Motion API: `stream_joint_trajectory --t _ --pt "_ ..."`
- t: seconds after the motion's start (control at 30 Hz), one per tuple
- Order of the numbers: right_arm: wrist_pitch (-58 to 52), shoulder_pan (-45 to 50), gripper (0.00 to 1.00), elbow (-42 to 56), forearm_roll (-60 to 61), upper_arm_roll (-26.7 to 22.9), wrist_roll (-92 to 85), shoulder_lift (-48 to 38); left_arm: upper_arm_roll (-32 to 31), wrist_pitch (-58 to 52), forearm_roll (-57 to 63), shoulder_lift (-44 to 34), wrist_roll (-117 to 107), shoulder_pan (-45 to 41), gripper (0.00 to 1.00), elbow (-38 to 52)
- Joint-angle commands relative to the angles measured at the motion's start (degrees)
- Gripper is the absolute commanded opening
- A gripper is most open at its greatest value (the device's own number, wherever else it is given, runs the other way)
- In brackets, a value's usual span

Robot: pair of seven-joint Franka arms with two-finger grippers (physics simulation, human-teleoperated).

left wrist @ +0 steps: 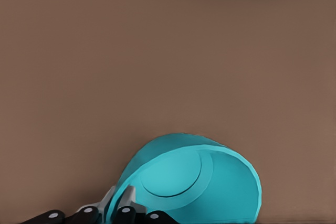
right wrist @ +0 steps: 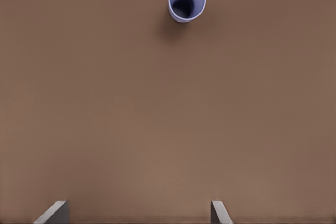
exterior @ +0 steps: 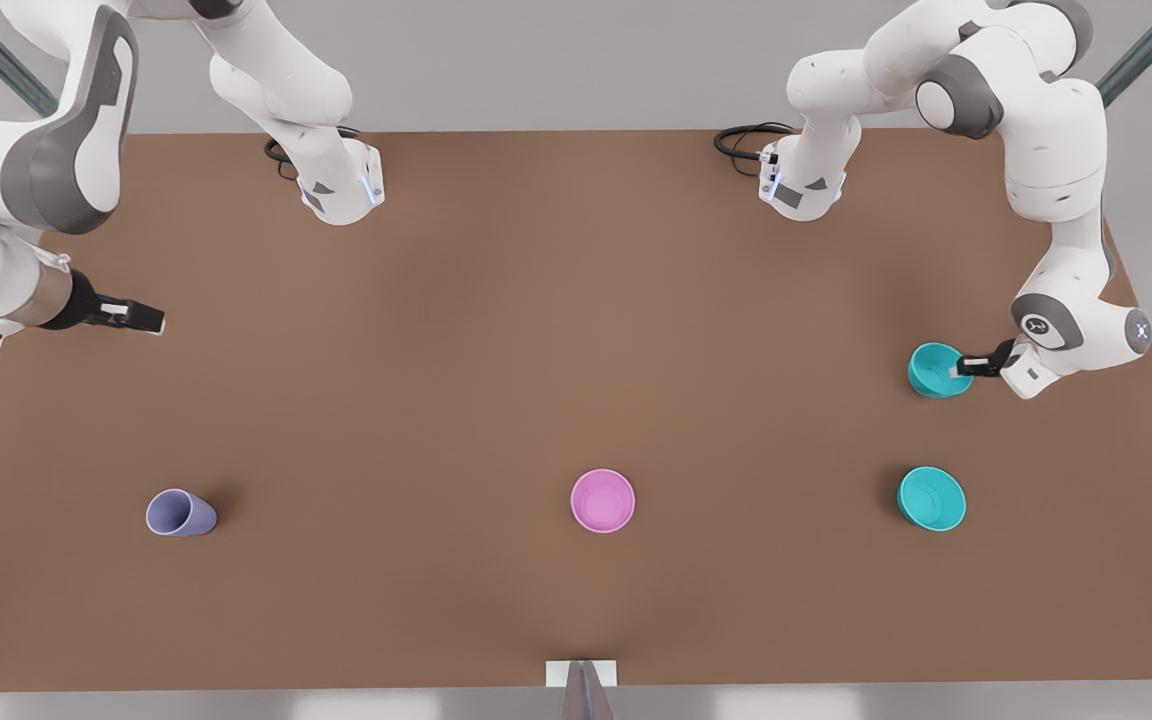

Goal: Stack the blue bowl on the pink bowl

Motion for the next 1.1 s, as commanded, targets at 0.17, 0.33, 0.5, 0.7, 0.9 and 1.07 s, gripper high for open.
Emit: stream_joint_trajectory --t 0.17,0.33,0.5,0.7,0.9,1.07 --pt "-1.3 -0.17 1.0 -0.06 0.02 0.05 -0.58 0.05 -2.31 -10.05 0.39 -9.9 -29.36 -17.66 0.21 0.78" --pt "-1.21 -0.43 1.0 -0.06 0.55 -0.04 -0.58 0.14 -14.1 -17.78 -1.37 9.52 -67.0 -29.72 0.21 33.46" --pt "-1.12 -1.05 1.0 -0.15 0.81 -0.04 -0.93 0.58 -21.4 -17.08 -0.75 20.76 -86.43 -32.44 0.21 52.0" --pt "-1.21 -1.14 1.0 -0.24 0.72 -0.04 -0.93 0.49 -21.4 -13.82 -0.75 27.28 -90.4 -32.09 0.21 60.81" --pt "-1.12 -1.84 1.0 -0.32 0.81 0.05 -1.1 0.93 -21.75 -11.72 -1.28 27.81 -92.85 -32.09 0.21 60.63" --pt "-1.12 -1.93 1.0 -0.32 0.81 -0.04 -1.1 1.11 -22.8 -11.28 -1.28 27.55 -96.37 -32.09 0.21 61.16"
